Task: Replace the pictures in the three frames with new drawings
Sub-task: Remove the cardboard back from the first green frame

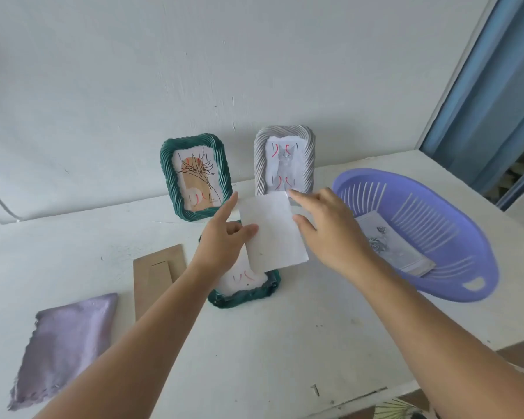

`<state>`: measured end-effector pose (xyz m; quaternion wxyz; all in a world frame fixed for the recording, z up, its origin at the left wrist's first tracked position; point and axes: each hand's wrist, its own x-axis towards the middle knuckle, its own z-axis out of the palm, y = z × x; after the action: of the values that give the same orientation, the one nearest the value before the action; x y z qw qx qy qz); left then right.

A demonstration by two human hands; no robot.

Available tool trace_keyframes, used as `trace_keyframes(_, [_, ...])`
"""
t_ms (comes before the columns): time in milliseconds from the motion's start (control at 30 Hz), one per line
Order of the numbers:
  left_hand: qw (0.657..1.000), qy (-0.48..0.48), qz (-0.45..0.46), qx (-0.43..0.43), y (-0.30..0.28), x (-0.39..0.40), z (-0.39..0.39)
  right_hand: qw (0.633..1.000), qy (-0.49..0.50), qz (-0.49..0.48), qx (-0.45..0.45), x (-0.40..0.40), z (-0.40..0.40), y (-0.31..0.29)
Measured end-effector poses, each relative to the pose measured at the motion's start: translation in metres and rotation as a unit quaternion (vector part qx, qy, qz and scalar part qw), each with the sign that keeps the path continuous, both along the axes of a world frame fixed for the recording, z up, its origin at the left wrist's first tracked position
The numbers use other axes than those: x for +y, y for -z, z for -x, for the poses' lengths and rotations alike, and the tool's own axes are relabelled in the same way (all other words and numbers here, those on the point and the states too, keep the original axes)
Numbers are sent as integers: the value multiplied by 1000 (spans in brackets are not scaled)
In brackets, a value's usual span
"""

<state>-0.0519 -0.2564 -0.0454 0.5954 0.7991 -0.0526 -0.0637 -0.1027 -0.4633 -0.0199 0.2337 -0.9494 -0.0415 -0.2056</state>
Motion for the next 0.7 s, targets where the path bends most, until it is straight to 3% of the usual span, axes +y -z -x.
trace_keyframes(67, [1000, 19, -3, 0, -1, -13, 1, 997, 46, 55, -1, -17, 5, -8])
trace_keyframes(133, [999, 40, -10, 0, 1, -27, 0, 989, 102, 96, 55, -34, 10, -12])
trace_keyframes(233, [997, 60, -41, 3, 8, -50, -3, 974, 135, 67, 170, -54, 20, -13])
trace_keyframes(300, [996, 62, -68, 8, 11, -64, -5, 971, 127, 20, 201, -63, 25, -11])
trace_keyframes(567, [981, 80, -176, 19, 11, -100, -9, 981, 120, -49, 143, -75, 24, -16])
trace_keyframes(700, [979, 86, -181, 38, 16, -119, -9, 982, 104, -65, 145, -73, 25, -15])
